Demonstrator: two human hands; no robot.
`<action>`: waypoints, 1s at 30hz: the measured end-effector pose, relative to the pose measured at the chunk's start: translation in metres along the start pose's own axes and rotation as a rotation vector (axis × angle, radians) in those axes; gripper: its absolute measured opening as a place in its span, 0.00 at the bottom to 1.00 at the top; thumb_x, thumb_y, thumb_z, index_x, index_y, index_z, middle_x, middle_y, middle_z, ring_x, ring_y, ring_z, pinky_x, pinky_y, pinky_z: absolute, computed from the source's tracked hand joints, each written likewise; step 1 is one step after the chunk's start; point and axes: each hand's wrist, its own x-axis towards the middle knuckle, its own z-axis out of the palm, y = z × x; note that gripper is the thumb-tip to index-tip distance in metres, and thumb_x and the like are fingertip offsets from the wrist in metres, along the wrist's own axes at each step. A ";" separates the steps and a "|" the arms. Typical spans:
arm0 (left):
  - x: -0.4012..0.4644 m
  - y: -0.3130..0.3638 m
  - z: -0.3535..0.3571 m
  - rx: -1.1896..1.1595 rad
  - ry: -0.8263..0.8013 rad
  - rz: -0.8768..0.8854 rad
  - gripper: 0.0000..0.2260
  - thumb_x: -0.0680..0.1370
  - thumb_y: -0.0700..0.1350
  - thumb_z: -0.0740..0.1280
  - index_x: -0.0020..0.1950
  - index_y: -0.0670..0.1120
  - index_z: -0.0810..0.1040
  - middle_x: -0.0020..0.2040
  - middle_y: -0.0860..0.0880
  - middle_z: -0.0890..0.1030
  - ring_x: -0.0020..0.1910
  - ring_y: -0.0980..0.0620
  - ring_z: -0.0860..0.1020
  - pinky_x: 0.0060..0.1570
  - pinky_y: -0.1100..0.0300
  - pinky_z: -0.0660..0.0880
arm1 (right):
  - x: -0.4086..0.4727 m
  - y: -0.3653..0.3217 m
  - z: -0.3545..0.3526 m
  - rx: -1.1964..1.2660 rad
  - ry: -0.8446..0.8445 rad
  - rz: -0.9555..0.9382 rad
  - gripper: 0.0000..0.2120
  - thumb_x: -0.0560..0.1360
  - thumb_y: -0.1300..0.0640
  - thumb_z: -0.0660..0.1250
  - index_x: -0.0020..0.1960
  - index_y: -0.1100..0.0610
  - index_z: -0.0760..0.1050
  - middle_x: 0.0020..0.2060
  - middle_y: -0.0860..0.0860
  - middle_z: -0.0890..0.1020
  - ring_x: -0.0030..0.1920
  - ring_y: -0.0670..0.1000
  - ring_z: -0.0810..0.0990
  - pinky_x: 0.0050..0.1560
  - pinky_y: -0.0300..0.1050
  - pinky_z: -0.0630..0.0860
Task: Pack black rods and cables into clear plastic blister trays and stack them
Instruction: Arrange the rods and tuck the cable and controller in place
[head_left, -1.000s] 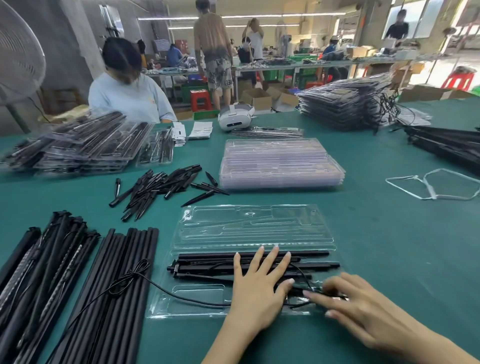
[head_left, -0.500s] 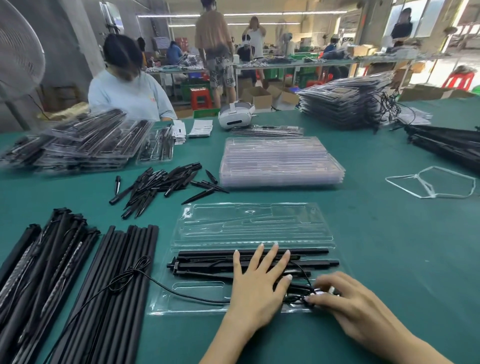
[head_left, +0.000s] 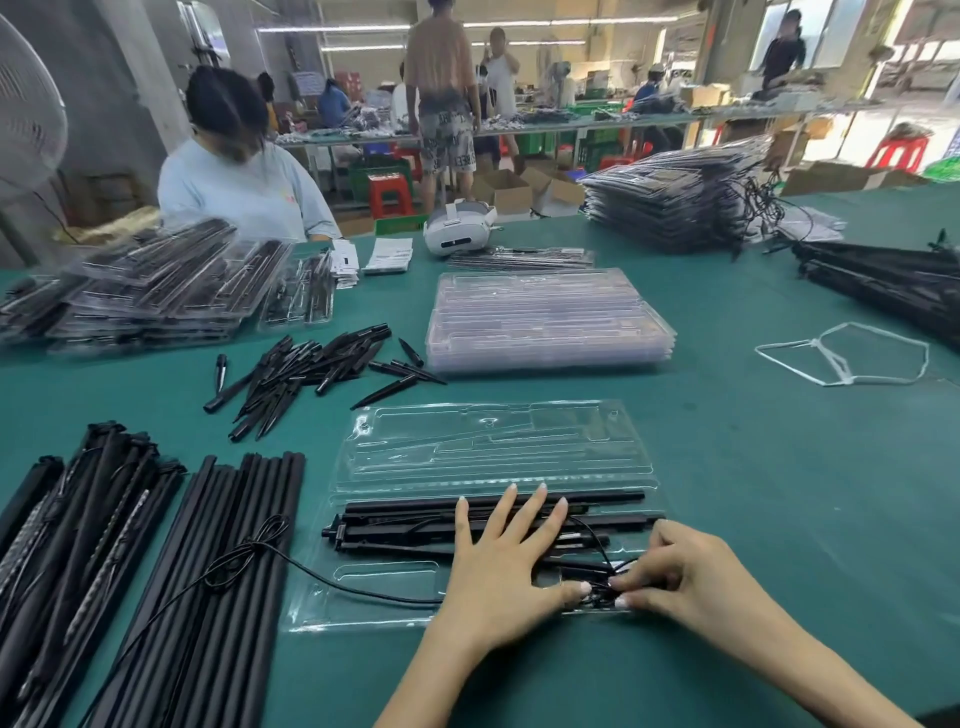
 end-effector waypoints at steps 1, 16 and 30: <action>0.001 0.001 0.000 0.002 -0.007 -0.010 0.35 0.74 0.70 0.53 0.76 0.65 0.41 0.77 0.62 0.39 0.75 0.57 0.34 0.67 0.42 0.24 | -0.002 0.000 -0.005 -0.008 -0.030 -0.019 0.17 0.65 0.55 0.80 0.40 0.33 0.80 0.32 0.44 0.71 0.37 0.42 0.74 0.34 0.31 0.65; 0.008 0.021 0.003 -0.130 0.160 -0.155 0.32 0.73 0.67 0.62 0.75 0.63 0.58 0.76 0.62 0.56 0.76 0.58 0.45 0.69 0.44 0.27 | -0.011 0.003 -0.013 -0.030 -0.024 0.069 0.17 0.64 0.60 0.80 0.39 0.37 0.83 0.38 0.42 0.81 0.44 0.41 0.79 0.47 0.35 0.73; 0.004 0.036 0.003 0.036 -0.040 0.010 0.34 0.78 0.67 0.49 0.77 0.56 0.37 0.73 0.62 0.32 0.71 0.56 0.27 0.59 0.39 0.18 | 0.007 0.010 -0.015 -0.224 -0.181 0.052 0.13 0.66 0.46 0.77 0.50 0.40 0.83 0.38 0.39 0.75 0.46 0.39 0.69 0.47 0.29 0.64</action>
